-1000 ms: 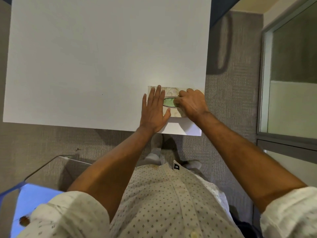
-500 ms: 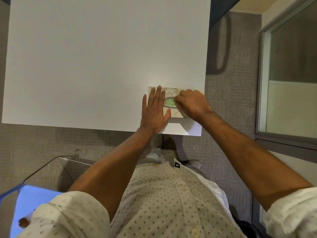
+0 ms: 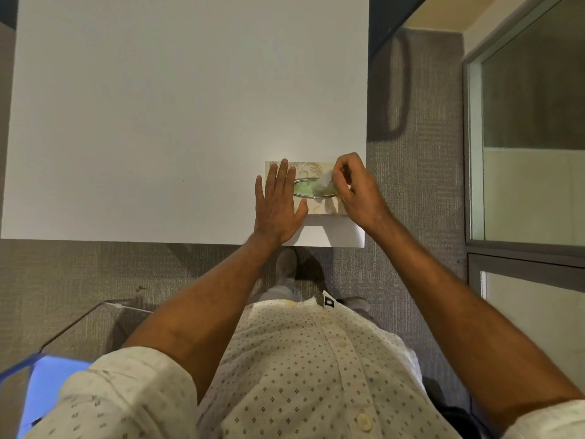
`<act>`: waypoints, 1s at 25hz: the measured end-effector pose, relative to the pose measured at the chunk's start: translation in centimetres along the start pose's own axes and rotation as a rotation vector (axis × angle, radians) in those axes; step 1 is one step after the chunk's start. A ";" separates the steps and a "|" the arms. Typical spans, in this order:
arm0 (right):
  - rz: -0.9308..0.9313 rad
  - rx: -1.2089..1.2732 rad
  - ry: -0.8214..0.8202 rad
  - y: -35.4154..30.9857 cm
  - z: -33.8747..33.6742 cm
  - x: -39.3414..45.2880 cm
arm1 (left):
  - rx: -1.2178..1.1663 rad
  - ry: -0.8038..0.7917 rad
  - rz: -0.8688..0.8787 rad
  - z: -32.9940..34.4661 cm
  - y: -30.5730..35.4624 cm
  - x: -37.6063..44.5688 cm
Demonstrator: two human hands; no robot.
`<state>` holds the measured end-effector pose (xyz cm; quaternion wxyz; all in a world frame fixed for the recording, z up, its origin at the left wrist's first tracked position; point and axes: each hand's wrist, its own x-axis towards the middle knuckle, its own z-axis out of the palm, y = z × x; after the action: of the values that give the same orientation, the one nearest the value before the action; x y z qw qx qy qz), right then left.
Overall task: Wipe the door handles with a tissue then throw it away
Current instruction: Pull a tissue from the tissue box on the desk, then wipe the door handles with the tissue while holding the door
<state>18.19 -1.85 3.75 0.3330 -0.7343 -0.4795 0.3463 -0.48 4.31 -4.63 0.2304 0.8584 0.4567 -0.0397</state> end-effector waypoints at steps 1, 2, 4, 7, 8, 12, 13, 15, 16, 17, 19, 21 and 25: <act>-0.008 0.023 0.043 -0.5 -0.3 -0.2 | -0.010 -0.007 -0.016 -0.2 0.2 0.1; -0.007 0.040 0.091 -0.9 -0.7 -0.5 | -0.033 -0.010 -0.040 -0.6 0.6 0.1; 0.012 0.081 0.187 -1.8 -1.8 -1.0 | -0.130 0.018 -0.095 -1.6 2.1 0.1; 0.062 0.188 0.304 -2.7 -3.9 -2.0 | -0.540 0.120 -0.165 -4.1 6.6 -0.1; 0.075 0.232 0.337 -2.8 -4.8 -2.6 | -0.710 0.126 -0.159 -5.2 8.5 -0.1; 0.113 0.378 0.440 -2.3 -9.0 -6.1 | -0.990 -0.098 0.087 -8.8 15.7 0.9; 0.118 0.392 0.481 -1.9 -10.1 -7.0 | -0.960 -0.122 0.156 -9.2 17.4 1.1; 0.142 0.404 0.605 -0.7 -12.7 -9.5 | -0.951 -0.147 0.220 -9.4 21.4 1.1; 0.159 0.403 0.682 0.1 -14.3 -11.0 | -0.982 -0.173 0.233 -9.2 23.9 1.0; 0.172 0.393 0.734 0.9 -15.3 -12.3 | -1.018 -0.196 0.240 -9.1 25.8 0.8; 0.195 0.373 0.813 2.5 -18.1 -15.4 | -1.052 -0.267 0.277 -8.6 30.8 0.0; 0.222 0.418 0.865 4.2 -21.1 -18.5 | -1.077 -0.335 0.292 -7.3 36.1 -1.2; 0.316 0.653 0.819 8.4 -27.9 -25.1 | -1.062 -0.389 0.284 -3.9 46.7 -4.0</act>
<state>37.73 -32.35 16.66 0.6470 -0.7307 -0.0618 0.2087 34.16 -19.33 16.71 0.7119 0.6549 0.2438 0.0692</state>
